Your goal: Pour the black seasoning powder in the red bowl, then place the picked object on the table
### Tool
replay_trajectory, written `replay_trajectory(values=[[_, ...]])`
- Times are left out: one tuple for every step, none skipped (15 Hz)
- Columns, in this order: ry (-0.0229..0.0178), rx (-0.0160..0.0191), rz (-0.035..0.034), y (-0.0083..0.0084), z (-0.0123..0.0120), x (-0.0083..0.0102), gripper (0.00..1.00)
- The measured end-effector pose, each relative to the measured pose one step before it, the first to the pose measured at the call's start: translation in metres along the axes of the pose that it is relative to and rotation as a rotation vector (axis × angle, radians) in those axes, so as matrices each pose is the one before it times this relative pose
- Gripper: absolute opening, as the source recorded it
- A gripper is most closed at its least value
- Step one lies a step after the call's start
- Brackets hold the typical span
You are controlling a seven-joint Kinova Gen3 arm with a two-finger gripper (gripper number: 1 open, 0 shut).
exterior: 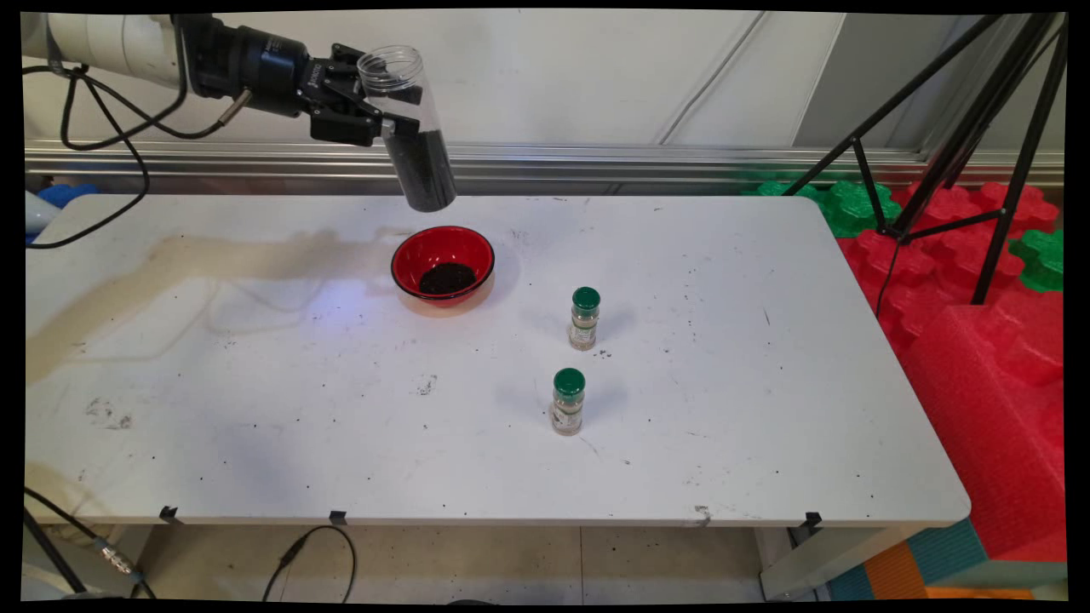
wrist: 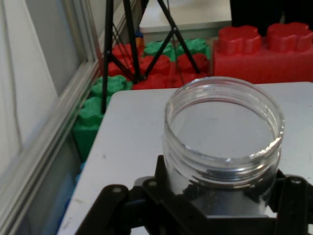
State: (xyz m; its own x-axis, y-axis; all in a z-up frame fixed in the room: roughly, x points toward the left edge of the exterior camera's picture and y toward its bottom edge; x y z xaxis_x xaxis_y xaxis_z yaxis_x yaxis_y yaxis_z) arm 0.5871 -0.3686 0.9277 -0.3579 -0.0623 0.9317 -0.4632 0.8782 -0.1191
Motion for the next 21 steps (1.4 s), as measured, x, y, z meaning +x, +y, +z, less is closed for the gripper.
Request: replay_trajectory(values=[[0.00052,-0.00616,-0.008,0.00188,-0.00006,0.00109,0.0],[0.00015,-0.00922,-0.01116,0.00327,-0.00023,0.00128,0.0],[0.00052,-0.0102,-0.01143,0.00443,-0.0003,0.00126,0.0],[0.00025,-0.00583,-0.00616,0.00249,0.00004,0.00054,0.0],[0.00024,-0.00946,-0.00841,0.00418,0.00033,0.0005,0.0],[-0.00025,-0.00578,-0.00499,0.00277,0.00032,0.00015,0.0],[-0.00105,-0.00848,-0.00651,0.00453,0.00055,-0.00026,0.0],[-0.00086,-0.00531,-0.00356,0.00293,0.00058,-0.00037,0.0],[-0.00132,-0.00739,-0.00446,0.00451,0.00118,-0.00097,0.0],[-0.00161,-0.00747,-0.00343,0.00525,0.00143,-0.00165,0.0],[-0.00176,-0.00793,-0.00204,0.0052,0.00205,-0.00206,0.0],[-0.00151,-0.00574,-0.00099,0.00422,0.00216,-0.00214,0.0],[-0.00198,-0.00603,0.00029,0.0047,0.00269,-0.00277,0.0],[-0.00223,-0.00518,0.00017,0.00388,0.00253,-0.00267,0.0],[-0.00158,-0.00265,-0.00042,0.00248,0.00187,-0.00207,0.0],[-0.00334,-0.00476,0.00007,0.00425,0.00339,-0.00366,0.0],[-0.00341,-0.00401,-0.00008,0.0036,0.00314,-0.00338,0.0],[-0.00453,-0.00402,-0.00058,0.00413,0.00376,-0.00414,0.0],[-0.00469,-0.00357,0.00005,0.00348,0.00345,-0.00357,0.0],[-0.00575,-0.00233,-0.00053,0.00389,0.00431,-0.00425,0.0],[-0.00608,-0.0015,-0.00081,0.00378,0.00431,-0.00435,0.0]])
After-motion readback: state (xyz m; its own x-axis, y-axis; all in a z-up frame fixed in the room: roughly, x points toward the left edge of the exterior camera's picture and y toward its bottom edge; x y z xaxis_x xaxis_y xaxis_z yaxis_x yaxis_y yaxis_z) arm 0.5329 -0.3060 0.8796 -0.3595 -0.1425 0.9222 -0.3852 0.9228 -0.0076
